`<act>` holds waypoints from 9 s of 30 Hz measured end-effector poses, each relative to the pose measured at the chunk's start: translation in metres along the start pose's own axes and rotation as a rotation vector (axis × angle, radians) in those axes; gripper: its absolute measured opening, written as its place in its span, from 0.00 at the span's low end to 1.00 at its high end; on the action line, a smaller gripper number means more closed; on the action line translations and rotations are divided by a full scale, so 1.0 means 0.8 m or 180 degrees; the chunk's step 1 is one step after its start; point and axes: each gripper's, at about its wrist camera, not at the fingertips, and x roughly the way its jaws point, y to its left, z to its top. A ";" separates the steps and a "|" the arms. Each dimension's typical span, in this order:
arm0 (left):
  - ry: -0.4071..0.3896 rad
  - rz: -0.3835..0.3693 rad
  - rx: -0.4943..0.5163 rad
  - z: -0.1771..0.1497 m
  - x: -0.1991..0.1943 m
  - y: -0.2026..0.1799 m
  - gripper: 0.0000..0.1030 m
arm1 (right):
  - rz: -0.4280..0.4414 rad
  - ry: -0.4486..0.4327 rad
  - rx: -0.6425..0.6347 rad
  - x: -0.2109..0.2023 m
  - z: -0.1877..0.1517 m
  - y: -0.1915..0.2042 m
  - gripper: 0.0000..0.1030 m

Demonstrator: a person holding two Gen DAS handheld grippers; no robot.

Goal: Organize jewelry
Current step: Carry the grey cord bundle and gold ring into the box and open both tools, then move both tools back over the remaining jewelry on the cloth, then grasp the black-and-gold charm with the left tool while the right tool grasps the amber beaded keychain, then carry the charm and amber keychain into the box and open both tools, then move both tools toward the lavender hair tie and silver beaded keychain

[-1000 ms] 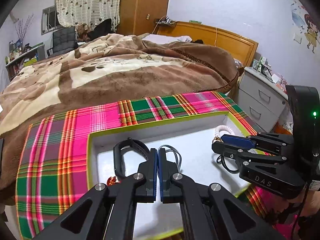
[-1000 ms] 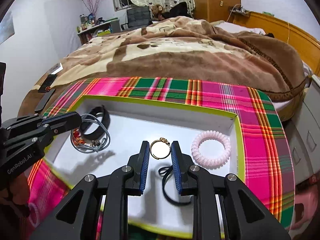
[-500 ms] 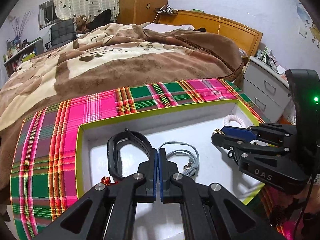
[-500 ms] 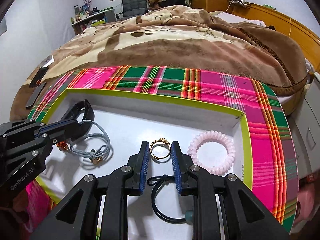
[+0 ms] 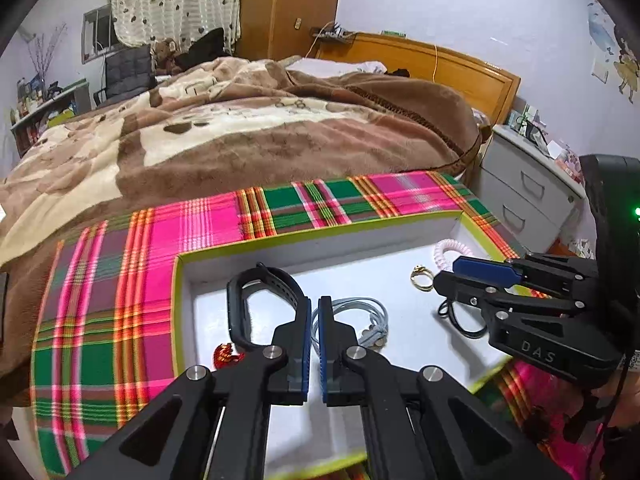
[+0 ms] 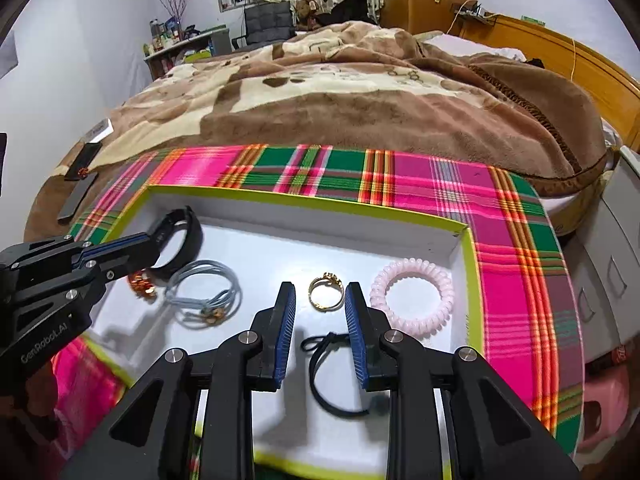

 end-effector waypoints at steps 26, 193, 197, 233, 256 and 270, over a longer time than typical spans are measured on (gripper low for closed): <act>-0.0425 0.0118 -0.0123 -0.158 -0.210 -0.049 0.02 | 0.0228 -0.0585 0.0045 -0.210 -0.178 0.064 0.26; 0.0051 0.0099 -0.0035 -0.035 -0.001 -0.001 0.16 | 0.0226 -0.0067 0.0171 0.001 -0.020 0.013 0.21; 0.0118 0.0128 -0.0033 -0.036 0.007 0.002 0.16 | 0.0217 -0.0008 0.0153 0.014 -0.018 0.013 0.21; -0.0037 0.0131 -0.0085 -0.044 -0.063 -0.003 0.17 | 0.0217 -0.0309 0.0223 -0.069 -0.040 0.014 0.31; -0.0401 0.0128 -0.0143 -0.170 -0.214 -0.056 0.17 | 0.0370 -0.0574 0.0348 -0.211 -0.184 0.047 0.32; -0.0386 0.0145 -0.0119 -0.226 -0.249 -0.064 0.17 | 0.0464 -0.0505 0.0513 -0.230 -0.231 0.057 0.32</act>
